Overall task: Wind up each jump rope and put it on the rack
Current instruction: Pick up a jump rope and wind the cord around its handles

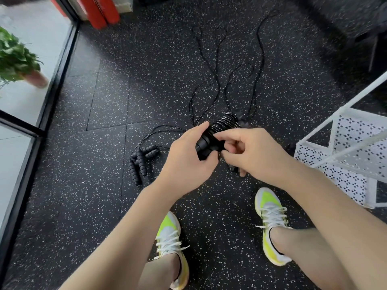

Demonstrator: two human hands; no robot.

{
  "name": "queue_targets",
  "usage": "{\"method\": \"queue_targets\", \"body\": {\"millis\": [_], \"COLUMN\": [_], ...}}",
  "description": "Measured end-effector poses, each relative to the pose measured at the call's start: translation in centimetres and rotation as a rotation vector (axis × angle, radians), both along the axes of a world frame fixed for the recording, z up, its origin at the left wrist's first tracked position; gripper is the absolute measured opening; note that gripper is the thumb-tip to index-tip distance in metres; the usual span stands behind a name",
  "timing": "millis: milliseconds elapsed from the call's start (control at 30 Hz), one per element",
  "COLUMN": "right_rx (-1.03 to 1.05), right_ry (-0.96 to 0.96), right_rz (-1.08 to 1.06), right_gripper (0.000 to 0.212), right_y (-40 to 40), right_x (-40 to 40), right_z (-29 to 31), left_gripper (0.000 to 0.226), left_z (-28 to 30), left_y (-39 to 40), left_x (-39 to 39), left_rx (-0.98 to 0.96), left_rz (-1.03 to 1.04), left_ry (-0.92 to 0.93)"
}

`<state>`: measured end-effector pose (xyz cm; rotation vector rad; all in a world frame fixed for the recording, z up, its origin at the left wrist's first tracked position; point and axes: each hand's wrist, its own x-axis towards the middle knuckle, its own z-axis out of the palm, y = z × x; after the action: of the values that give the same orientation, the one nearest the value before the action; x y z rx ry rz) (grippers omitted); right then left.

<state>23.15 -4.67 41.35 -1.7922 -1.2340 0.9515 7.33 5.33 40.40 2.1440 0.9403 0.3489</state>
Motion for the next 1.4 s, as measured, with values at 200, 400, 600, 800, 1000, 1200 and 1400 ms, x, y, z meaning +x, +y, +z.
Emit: {"method": "queue_targets", "body": {"millis": [200, 400, 600, 800, 1000, 1200, 1400], "right_rx": [-0.076, -0.205, -0.169, -0.125, -0.096, -0.094, -0.076], "right_ry": [-0.172, -0.223, -0.204, -0.382, -0.405, -0.375, -0.355], "right_rz": [0.055, 0.165, 0.125, -0.035, -0.101, -0.131, -0.177], "right_gripper": [0.019, 0.014, 0.014, 0.015, 0.012, 0.011, 0.012], "right_y": [0.1, 0.1, 0.1, 0.5, 0.9, 0.8, 0.5], "right_x": [0.5, 0.4, 0.2, -2.1, -2.3, -2.1, -1.6], "right_z": [0.0, -0.2, 0.7, 0.4, 0.3, 1.1, 1.6], "left_gripper": [0.072, 0.073, 0.067, 0.064, 0.063, 0.07, 0.065], "left_z": [0.2, 0.4, 1.1, 1.3, 1.2, 1.6, 2.0], "left_y": [0.0, 1.0, 2.1, 2.2, 2.3, 2.0, 1.8], "left_x": [-0.5, -0.9, -1.4, -1.6, -1.4, -1.1, -0.8], "left_rx": [-0.05, -0.14, -0.197, -0.254, -0.267, -0.272, -0.245], "left_rz": [-0.086, -0.219, -0.241, -0.204, -0.146, -0.138, -0.146], "left_ry": [-0.006, 0.168, 0.139, 0.103, 0.041, 0.02, 0.024]}}
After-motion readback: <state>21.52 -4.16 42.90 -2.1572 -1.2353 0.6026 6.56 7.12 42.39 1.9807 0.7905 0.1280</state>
